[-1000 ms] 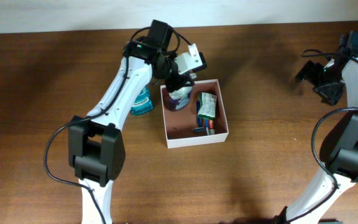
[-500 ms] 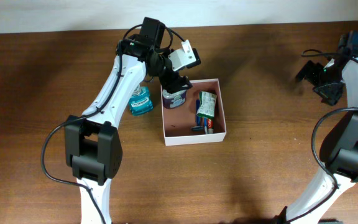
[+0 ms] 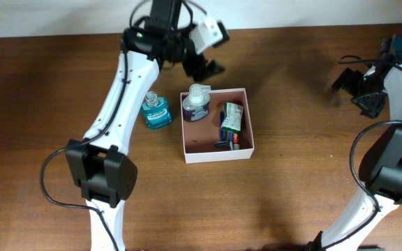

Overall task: Pack container
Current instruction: 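Move the left gripper to the teal Listerine bottle cap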

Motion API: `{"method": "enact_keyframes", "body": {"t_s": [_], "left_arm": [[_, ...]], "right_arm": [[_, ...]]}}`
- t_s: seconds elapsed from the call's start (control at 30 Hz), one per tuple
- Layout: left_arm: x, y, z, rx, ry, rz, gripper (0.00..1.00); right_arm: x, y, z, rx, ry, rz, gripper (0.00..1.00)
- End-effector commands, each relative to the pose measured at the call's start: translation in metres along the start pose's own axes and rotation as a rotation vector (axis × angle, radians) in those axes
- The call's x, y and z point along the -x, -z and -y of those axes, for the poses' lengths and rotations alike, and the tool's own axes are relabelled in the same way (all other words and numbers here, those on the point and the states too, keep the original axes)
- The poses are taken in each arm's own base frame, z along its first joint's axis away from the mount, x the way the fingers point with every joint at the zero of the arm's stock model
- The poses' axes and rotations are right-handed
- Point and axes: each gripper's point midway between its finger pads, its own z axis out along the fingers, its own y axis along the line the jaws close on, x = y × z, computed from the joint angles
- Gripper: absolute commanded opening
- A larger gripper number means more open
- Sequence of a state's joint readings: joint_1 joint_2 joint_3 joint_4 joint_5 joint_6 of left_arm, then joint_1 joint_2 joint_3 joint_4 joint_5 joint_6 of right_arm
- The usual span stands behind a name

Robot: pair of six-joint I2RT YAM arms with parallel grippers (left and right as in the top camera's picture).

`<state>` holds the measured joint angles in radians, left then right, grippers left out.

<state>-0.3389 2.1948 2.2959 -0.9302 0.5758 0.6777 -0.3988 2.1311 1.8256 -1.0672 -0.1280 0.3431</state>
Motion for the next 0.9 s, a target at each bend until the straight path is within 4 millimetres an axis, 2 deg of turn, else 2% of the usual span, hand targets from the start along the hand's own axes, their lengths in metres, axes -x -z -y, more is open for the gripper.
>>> {"method": "enact_keyframes", "body": {"t_s": [0.0, 0.1, 0.2, 0.3, 0.5, 0.7, 0.87], "left_arm": [[-0.009, 0.028, -0.051, 0.288, 0.159, -0.105, 0.93], [-0.039, 0.058, -0.087, 0.554, 0.267, -0.251, 0.96], [-0.068, 0.079, -0.097, 0.678, 0.296, -0.391, 0.98], [-0.091, 0.088, -0.089, 0.672, 0.318, -0.498, 0.99], [-0.129, 0.099, -0.058, 0.553, 0.377, -0.664, 0.99], [-0.139, 0.095, -0.031, 0.326, 0.503, -0.602, 0.99], [-0.152, 0.101, -0.028, 0.263, 0.553, -0.596, 0.99]], "right_arm": [[-0.001, -0.002, 0.003, -0.011, -0.003, -0.002, 0.98], [-0.001, -0.002, 0.003, -0.011, -0.003, -0.002, 0.98], [-0.001, -0.002, 0.003, -0.011, -0.003, -0.002, 0.98], [-0.001, -0.002, 0.003, -0.011, -0.003, -0.002, 0.98], [-0.001, -0.002, 0.003, -0.011, -0.003, -0.002, 0.98], [-0.001, -0.002, 0.003, -0.011, -0.003, -0.002, 0.98], [-0.001, -0.002, 0.003, -0.011, -0.003, -0.002, 0.98]]}}
